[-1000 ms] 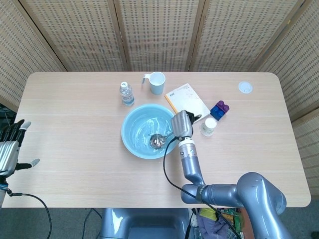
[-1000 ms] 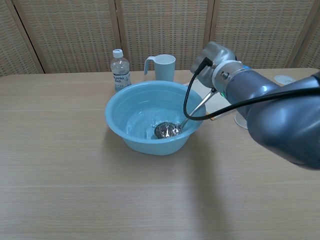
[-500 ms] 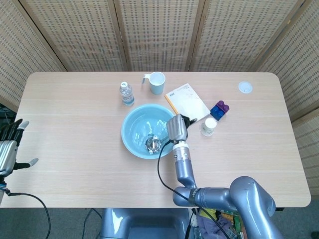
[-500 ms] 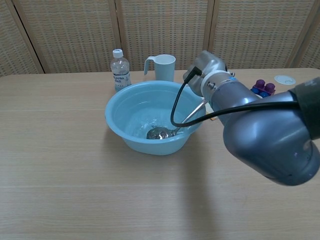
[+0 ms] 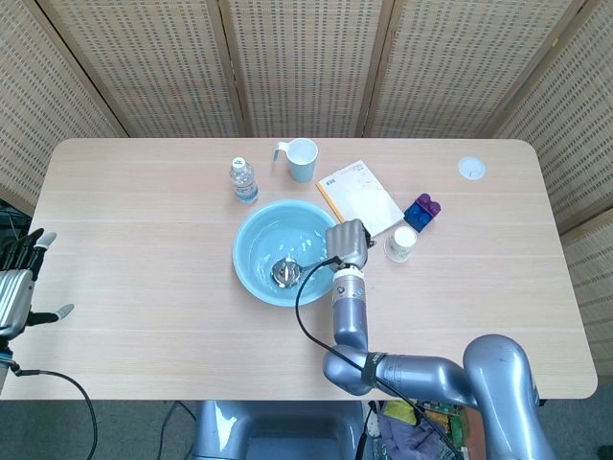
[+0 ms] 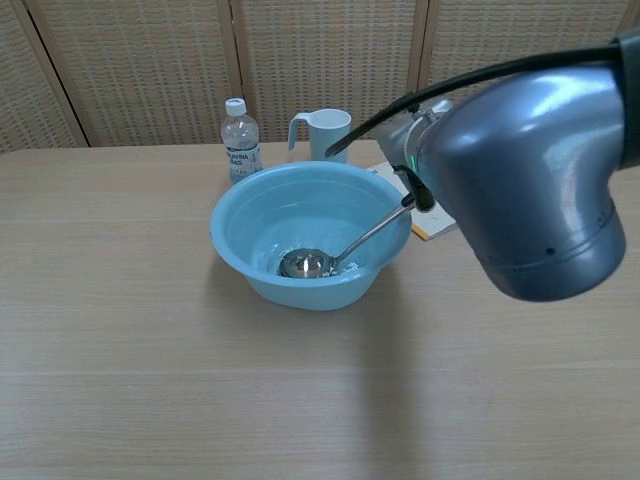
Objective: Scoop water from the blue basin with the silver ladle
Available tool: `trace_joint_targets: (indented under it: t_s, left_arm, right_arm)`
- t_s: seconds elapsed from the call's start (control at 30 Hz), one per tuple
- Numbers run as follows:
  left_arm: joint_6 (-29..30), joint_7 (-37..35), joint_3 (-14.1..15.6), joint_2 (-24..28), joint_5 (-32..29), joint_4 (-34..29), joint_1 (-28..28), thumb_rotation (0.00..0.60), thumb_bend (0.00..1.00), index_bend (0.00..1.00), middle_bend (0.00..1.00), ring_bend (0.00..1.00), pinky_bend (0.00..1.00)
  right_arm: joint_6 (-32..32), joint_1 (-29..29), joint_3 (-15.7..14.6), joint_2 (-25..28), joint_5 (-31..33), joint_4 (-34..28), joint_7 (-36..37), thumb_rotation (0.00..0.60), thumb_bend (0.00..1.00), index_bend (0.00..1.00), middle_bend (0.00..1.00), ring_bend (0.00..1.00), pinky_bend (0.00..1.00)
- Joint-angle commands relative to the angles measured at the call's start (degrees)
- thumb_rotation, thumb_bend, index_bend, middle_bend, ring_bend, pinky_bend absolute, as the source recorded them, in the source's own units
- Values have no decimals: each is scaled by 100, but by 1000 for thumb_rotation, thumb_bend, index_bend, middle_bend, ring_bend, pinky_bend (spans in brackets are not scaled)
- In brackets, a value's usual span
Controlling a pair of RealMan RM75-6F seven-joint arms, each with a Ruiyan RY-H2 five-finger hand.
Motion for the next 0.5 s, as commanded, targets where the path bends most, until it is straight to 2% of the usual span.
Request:
trace_joint_targets:
  t_s: [0.03, 0.5]
  left_arm:
    - [-4, 2, 2, 1, 2, 0, -3, 600, 0, 0, 0, 0, 0]
    - [-74, -75, -3, 22, -45, 34, -31, 600, 0, 0, 0, 0, 0]
  right_arm:
    - [78, -17, 129, 133, 125, -179, 67, 600, 977, 818, 940, 1000, 1000]
    - [391, 99, 771, 770, 801, -1013, 245, 600, 977, 818, 940, 1000, 1000]
